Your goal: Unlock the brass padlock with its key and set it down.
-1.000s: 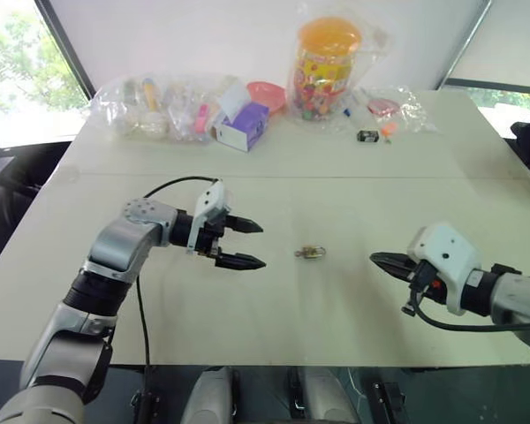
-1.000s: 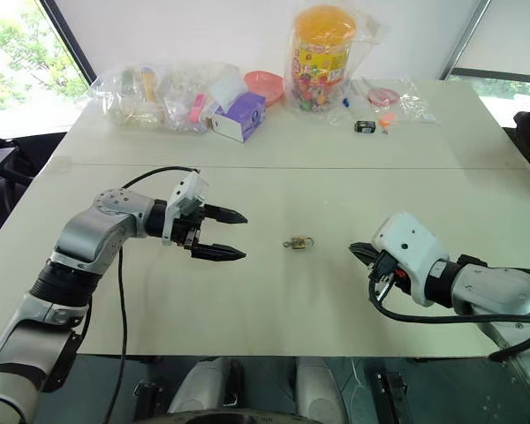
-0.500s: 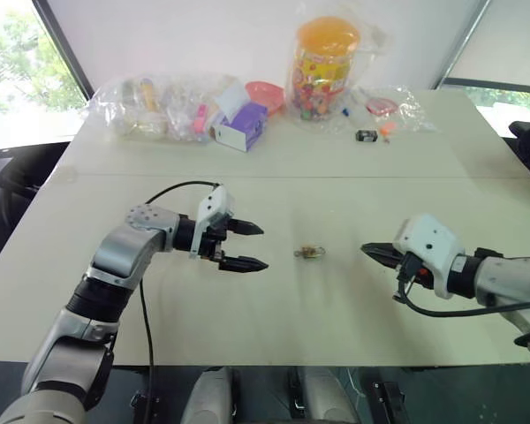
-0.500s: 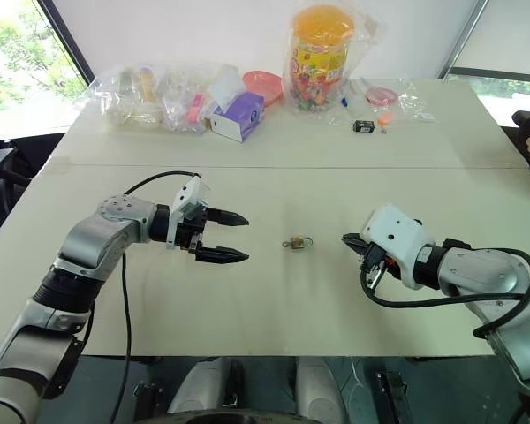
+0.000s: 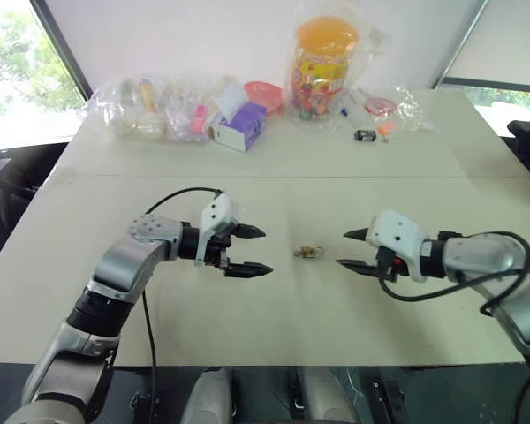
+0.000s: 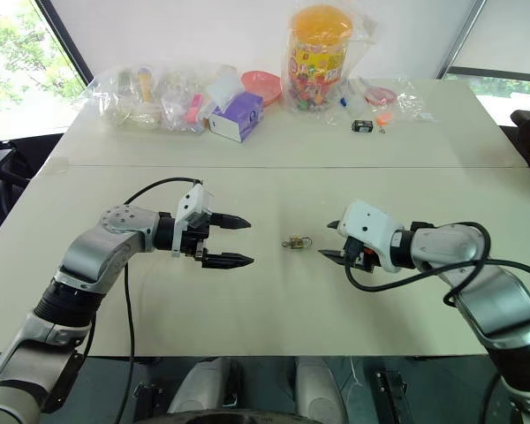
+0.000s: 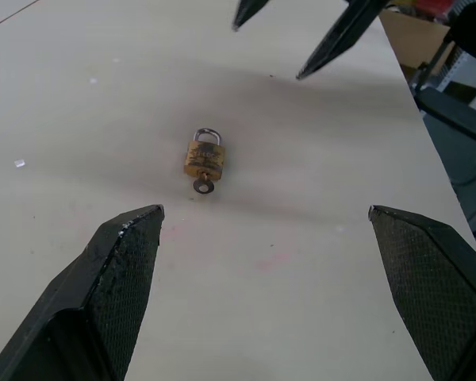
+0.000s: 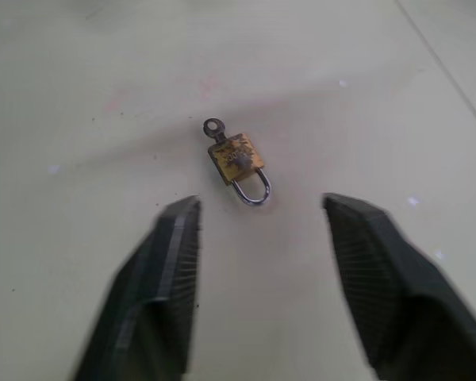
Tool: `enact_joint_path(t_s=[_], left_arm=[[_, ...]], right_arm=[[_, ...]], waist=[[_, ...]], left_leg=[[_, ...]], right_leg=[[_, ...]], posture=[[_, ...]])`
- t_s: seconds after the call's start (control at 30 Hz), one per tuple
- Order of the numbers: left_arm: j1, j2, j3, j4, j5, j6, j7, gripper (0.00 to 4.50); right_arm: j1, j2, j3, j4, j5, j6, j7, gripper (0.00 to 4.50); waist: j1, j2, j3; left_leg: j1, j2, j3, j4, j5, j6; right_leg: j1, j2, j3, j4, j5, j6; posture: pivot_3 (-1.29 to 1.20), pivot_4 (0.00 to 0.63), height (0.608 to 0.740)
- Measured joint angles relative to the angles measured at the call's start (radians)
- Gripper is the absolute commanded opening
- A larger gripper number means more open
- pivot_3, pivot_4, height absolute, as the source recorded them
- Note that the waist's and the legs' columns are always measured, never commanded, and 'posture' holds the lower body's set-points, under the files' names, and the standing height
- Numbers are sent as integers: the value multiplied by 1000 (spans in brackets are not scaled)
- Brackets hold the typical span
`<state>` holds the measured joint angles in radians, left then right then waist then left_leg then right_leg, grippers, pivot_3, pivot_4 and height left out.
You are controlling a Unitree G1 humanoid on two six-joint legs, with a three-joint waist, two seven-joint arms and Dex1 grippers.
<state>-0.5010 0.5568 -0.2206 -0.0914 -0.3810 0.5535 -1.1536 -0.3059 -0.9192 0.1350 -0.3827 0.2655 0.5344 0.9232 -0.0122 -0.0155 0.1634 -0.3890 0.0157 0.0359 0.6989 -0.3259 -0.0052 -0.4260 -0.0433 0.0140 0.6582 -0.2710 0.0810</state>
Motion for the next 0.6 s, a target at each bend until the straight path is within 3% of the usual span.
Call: enact_joint_path(t_s=[0.03,0.27,0.6], left_arm=[[0,-1,0,-3,0,0,3,4362],[22,17,0,-26,3,-1,24,4362],[43,40,3,-70,-2,7,47,4362]], right_arm=[[-15,1,19,18,-11,-12,9,4454],[-175,115,162,305,-124,-185,107,4454],[-237,202,194,518,-179,-309,193,4454]], waist=[[0,0,0],[3,0,0],[1,0,0]], left_leg=[[0,0,0,0,0,0],[0,0,0,0,0,0],[0,0,1,0,0,0]], right_leg=[[0,0,0,0,0,0],[0,-1,-1,0,0,0],[-1,-3,0,1,0,0]], posture=[[0,150,735],[0,150,735],[0,150,735]])
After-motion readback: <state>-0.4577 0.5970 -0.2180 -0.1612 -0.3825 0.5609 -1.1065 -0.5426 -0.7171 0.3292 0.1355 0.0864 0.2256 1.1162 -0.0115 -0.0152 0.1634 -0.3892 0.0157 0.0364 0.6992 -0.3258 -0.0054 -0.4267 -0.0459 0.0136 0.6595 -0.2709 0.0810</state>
